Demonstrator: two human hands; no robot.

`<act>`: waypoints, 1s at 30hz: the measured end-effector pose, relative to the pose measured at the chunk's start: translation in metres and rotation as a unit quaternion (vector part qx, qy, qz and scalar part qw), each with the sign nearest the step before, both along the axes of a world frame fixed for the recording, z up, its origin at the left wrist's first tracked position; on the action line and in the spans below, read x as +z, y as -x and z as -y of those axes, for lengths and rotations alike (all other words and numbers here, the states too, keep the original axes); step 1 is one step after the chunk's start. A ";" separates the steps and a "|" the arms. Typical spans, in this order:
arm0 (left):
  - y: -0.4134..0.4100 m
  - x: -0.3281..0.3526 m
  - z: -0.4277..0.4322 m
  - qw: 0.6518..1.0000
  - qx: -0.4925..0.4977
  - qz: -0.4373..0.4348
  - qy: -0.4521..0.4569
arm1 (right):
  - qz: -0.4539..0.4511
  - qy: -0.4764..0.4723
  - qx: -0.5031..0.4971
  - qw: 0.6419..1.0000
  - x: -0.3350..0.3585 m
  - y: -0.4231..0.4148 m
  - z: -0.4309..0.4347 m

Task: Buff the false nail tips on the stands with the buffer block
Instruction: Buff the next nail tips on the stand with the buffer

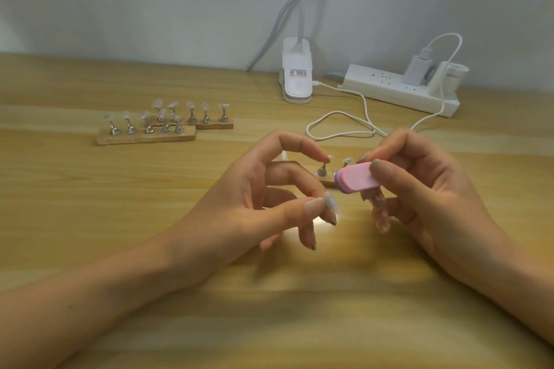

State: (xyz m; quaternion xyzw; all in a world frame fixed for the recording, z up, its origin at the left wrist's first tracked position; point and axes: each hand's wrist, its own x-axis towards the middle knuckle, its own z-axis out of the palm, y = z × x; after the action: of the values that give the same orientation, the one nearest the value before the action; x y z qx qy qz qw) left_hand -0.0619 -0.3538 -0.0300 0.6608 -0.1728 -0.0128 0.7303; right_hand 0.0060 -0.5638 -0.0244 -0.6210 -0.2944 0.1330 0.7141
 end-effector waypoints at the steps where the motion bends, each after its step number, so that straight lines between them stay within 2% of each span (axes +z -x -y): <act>1: -0.001 0.000 0.000 1.000 0.013 0.000 0.004 | -0.003 -0.004 0.005 1.000 -0.001 0.001 -0.001; 8: -0.001 -0.001 0.000 0.996 0.076 -0.006 0.036 | -0.016 -0.021 0.003 1.000 -0.002 0.002 -0.004; 15: -0.004 -0.001 0.001 0.992 0.123 0.014 -0.038 | -0.006 -0.018 0.025 0.999 -0.005 -0.001 -0.003; 27: -0.002 0.000 0.005 0.996 0.090 0.021 -0.008 | 0.030 0.012 0.050 0.998 -0.002 0.004 -0.006; 30: -0.002 -0.001 0.005 0.997 0.081 0.016 0.007 | 0.027 0.012 0.021 0.999 0.000 0.005 -0.007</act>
State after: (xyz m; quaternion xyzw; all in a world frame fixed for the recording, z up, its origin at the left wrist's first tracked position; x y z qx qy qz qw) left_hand -0.0596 -0.3589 -0.0308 0.6674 -0.1300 0.0581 0.7310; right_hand 0.0008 -0.5569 -0.0247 -0.6270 -0.3247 0.1344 0.6953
